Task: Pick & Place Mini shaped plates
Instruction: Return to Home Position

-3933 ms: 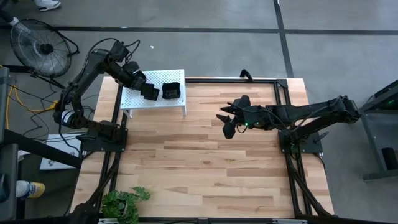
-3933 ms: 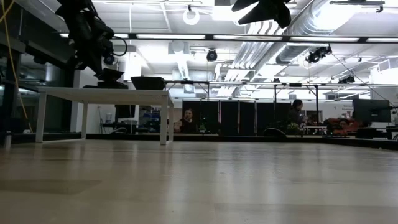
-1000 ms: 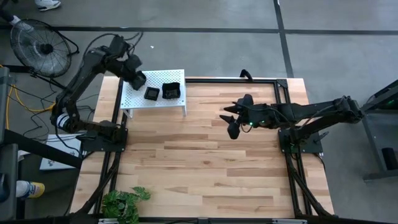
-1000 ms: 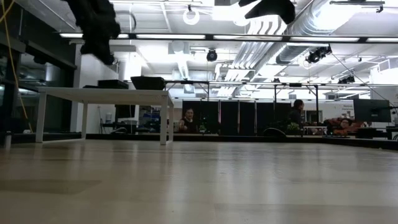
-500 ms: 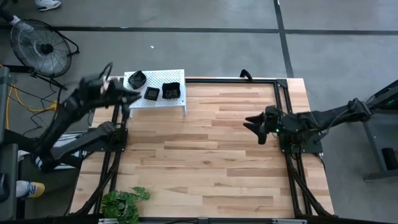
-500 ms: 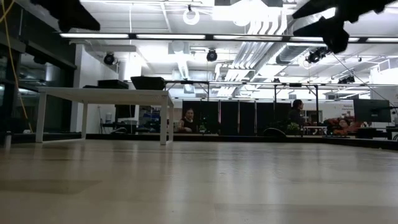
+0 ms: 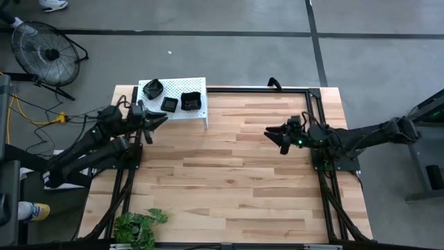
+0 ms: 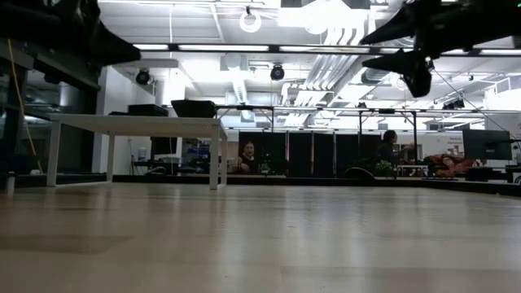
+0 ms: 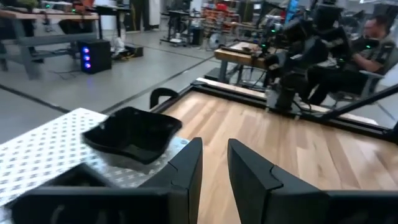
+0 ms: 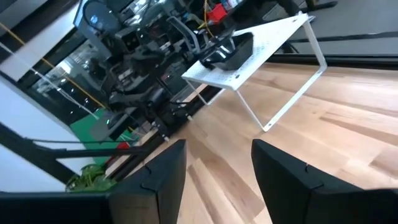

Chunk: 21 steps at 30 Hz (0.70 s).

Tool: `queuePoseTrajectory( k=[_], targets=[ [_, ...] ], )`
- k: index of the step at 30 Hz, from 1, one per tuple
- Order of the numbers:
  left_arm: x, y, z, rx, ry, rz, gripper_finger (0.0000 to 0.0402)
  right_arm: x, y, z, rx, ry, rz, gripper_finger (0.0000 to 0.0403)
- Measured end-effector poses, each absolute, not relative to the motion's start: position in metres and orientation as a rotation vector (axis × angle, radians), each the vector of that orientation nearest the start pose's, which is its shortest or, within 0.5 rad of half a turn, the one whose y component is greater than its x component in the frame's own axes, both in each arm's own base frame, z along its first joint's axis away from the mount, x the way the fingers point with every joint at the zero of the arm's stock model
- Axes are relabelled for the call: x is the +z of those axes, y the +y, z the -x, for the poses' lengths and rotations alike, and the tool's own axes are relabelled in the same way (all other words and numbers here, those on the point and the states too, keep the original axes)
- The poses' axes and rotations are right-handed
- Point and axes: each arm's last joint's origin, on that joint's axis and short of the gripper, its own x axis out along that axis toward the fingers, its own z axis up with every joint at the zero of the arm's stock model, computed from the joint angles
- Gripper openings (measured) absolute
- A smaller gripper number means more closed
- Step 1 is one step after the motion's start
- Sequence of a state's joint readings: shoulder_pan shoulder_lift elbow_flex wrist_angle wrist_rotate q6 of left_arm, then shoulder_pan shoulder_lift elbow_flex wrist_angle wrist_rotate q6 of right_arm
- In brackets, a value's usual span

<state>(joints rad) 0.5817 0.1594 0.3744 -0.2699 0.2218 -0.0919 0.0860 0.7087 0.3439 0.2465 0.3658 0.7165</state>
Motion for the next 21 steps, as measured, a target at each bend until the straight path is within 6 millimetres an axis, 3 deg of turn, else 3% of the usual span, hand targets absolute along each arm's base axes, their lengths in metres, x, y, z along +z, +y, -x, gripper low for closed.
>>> queuePoseTrajectory(
  k=[10,14,21],
  targets=[
    [0.222,0.043,-0.101,0.346,0.026,0.086,0.0073,0.230,-0.029,-0.167,-0.309,0.028,-0.684,0.0177],
    [0.209,0.041,-0.104,0.368,0.030,0.084,0.0073,0.230,-0.032,-0.167,-0.299,0.033,-0.664,0.0177],
    [0.187,0.037,-0.106,0.361,-0.136,0.121,0.0073,0.233,-0.028,-0.168,-0.279,0.008,-0.654,0.0177]
  ],
)
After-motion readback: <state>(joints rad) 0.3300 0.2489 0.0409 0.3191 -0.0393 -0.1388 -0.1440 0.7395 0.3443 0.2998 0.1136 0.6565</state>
